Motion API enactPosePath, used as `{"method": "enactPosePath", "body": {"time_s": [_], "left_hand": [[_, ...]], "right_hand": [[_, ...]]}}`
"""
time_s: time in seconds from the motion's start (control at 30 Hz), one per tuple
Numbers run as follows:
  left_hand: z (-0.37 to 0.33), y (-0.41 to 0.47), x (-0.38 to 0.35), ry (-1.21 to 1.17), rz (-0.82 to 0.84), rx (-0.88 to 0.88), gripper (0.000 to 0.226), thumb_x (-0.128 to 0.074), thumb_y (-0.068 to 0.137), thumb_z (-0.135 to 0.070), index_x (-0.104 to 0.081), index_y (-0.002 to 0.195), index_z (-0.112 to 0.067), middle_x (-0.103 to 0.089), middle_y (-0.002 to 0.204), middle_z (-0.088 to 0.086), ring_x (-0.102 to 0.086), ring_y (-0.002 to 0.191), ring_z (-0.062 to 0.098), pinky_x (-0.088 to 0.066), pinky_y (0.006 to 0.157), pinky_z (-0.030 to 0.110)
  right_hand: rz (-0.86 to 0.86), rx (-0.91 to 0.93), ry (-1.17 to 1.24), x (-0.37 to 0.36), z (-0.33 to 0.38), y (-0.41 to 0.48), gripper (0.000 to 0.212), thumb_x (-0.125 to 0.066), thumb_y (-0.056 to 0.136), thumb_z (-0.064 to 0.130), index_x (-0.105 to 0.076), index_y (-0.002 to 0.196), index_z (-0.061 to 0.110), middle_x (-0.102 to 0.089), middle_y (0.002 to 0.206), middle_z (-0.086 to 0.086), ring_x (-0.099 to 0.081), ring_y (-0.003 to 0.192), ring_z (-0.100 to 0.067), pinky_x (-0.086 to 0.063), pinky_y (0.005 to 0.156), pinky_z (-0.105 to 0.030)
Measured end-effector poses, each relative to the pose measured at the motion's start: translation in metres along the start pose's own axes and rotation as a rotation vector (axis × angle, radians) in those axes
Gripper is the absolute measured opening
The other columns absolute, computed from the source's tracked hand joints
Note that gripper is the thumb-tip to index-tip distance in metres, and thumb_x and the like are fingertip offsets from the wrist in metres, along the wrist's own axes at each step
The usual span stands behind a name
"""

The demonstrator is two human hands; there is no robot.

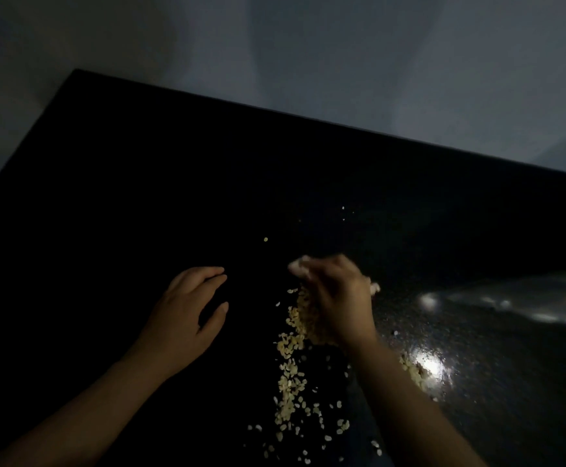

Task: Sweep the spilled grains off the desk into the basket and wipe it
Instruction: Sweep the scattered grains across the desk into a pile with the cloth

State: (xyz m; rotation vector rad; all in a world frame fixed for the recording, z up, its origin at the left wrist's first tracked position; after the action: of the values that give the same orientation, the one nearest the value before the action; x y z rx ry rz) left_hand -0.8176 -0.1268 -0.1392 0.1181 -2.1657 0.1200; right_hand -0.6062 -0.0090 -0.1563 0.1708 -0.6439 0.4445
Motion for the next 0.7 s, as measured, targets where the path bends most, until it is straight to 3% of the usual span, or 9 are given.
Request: {"method": "enactPosePath", "body": {"time_s": [0.13, 0.3, 0.43, 0.53, 0.6, 0.7], "left_hand": [[0.011, -0.004, 0.002, -0.031, 0.016, 0.027, 0.061, -0.033, 0.089, -0.052, -0.050, 0.136, -0.016, -0.042, 0.138, -0.010, -0.031, 0.128, 0.002, -0.031, 0.104, 0.025], [0.013, -0.005, -0.001, -0.014, 0.008, 0.055, 0.065, -0.031, 0.088, -0.055, -0.047, 0.138, -0.017, -0.040, 0.140, -0.009, -0.028, 0.129, 0.002, -0.026, 0.104, 0.024], [0.011, -0.001, -0.004, 0.040, -0.014, 0.056, 0.063, -0.032, 0.089, -0.052, -0.048, 0.137, -0.015, -0.041, 0.141, -0.005, -0.030, 0.130, 0.010, -0.027, 0.104, 0.026], [0.010, -0.001, -0.006, 0.066, -0.017, 0.052, 0.062, -0.033, 0.088, -0.052, -0.049, 0.136, -0.015, -0.041, 0.142, -0.005, -0.030, 0.131, 0.012, -0.029, 0.105, 0.029], [0.012, -0.001, -0.006, 0.063, -0.018, 0.055, 0.062, -0.033, 0.089, -0.052, -0.049, 0.136, -0.015, -0.041, 0.142, -0.005, -0.031, 0.131, 0.013, -0.030, 0.105, 0.030], [0.012, -0.001, -0.006, 0.068, -0.011, 0.053, 0.061, -0.033, 0.089, -0.052, -0.048, 0.136, -0.016, -0.040, 0.142, -0.005, -0.030, 0.131, 0.011, -0.030, 0.105, 0.030]], "right_hand": [[0.022, 0.008, 0.046, 0.007, 0.016, -0.027, 0.022, -0.064, 0.089, 0.019, -0.070, 0.108, 0.029, -0.058, 0.095, 0.014, -0.059, 0.087, -0.005, -0.053, 0.073, -0.030], [-0.154, 0.072, 0.062, 0.045, 0.036, 0.053, 0.016, -0.062, 0.090, 0.030, -0.069, 0.104, 0.032, -0.057, 0.094, 0.012, -0.058, 0.085, -0.002, -0.048, 0.073, -0.017], [-0.388, -0.074, -0.007, 0.067, -0.011, 0.118, 0.021, -0.066, 0.089, 0.024, -0.071, 0.107, 0.015, -0.059, 0.098, 0.004, -0.063, 0.087, -0.016, -0.053, 0.083, -0.030], [-0.313, -0.183, -0.012, 0.051, -0.046, 0.133, 0.021, -0.062, 0.091, 0.023, -0.069, 0.111, 0.020, -0.059, 0.105, 0.004, -0.063, 0.093, -0.019, -0.054, 0.086, -0.044], [-0.228, -0.151, -0.074, 0.038, -0.045, 0.128, 0.022, -0.060, 0.093, 0.023, -0.067, 0.114, 0.023, -0.060, 0.109, 0.004, -0.058, 0.101, -0.016, -0.050, 0.093, -0.041], [-0.075, -0.009, -0.034, 0.015, -0.015, 0.086, 0.020, -0.061, 0.093, 0.021, -0.069, 0.112, 0.024, -0.061, 0.104, 0.008, -0.058, 0.100, -0.011, -0.048, 0.089, -0.031]]}}
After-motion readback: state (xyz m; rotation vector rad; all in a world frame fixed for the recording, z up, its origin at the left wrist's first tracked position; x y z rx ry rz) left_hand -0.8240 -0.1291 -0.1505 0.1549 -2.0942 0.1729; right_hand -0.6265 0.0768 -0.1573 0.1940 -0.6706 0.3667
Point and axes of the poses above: each hand's wrist, its own y-axis towards the middle knuckle, its own x-axis out of the back of the hand, z = x × y, the point moved 7 cm from there along y, towards the middle knuckle
